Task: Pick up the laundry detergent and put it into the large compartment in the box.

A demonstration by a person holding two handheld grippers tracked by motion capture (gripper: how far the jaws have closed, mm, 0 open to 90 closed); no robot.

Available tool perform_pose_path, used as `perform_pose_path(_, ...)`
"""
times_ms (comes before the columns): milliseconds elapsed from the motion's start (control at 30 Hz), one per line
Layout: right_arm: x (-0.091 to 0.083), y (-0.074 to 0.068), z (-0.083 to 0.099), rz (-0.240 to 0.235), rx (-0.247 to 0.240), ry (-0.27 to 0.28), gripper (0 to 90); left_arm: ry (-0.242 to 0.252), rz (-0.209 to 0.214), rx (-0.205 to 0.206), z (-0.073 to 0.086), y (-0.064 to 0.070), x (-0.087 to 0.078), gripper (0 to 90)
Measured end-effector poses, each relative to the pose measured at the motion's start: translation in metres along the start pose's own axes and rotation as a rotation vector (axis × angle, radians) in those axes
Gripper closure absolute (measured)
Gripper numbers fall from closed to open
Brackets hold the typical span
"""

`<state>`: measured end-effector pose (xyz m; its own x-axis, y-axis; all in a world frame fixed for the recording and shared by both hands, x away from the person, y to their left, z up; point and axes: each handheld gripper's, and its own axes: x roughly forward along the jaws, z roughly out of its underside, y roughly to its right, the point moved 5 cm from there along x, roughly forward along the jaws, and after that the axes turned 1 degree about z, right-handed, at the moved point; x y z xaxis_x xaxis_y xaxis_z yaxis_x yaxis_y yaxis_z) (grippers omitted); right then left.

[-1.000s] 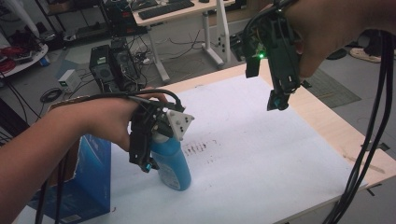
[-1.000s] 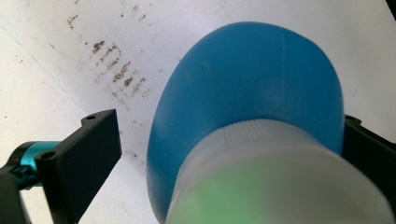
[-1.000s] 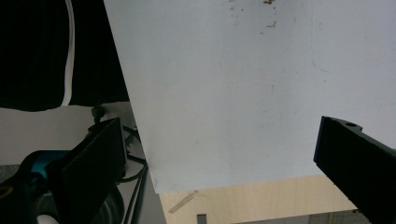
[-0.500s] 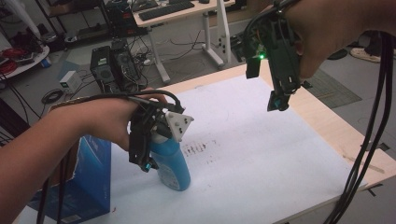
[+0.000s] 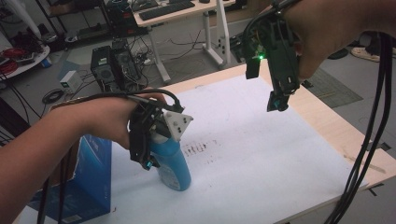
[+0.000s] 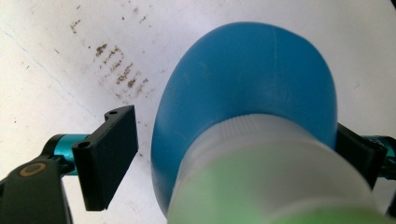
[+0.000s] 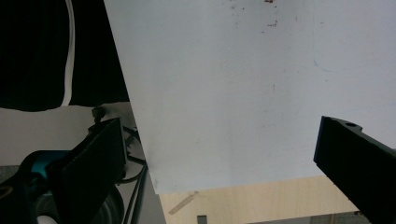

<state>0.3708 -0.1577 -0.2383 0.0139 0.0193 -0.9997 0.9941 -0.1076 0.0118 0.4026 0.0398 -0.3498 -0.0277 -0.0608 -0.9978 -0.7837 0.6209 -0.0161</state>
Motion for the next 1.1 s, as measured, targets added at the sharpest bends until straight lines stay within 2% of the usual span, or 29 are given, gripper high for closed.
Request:
perform_pose_path(267,0.0004,0.0001,0.0001,-0.001,0.003,-0.002,1.5,-0.011,0.0,0.005,0.0019,-0.0002,0.0001,17.3)
perform_pose_path(333,0.0007,0.0,-0.0001,-0.002,0.004,-0.004,1.5,-0.013,-0.007,0.01,0.0019,-0.0006,-0.0003,20.5)
perform_pose_path(1100,0.0024,0.0014,-0.0014,-0.005,0.007,-0.006,1.5,-0.017,0.007,0.029,0.0027,-0.0002,0.0015,28.9)
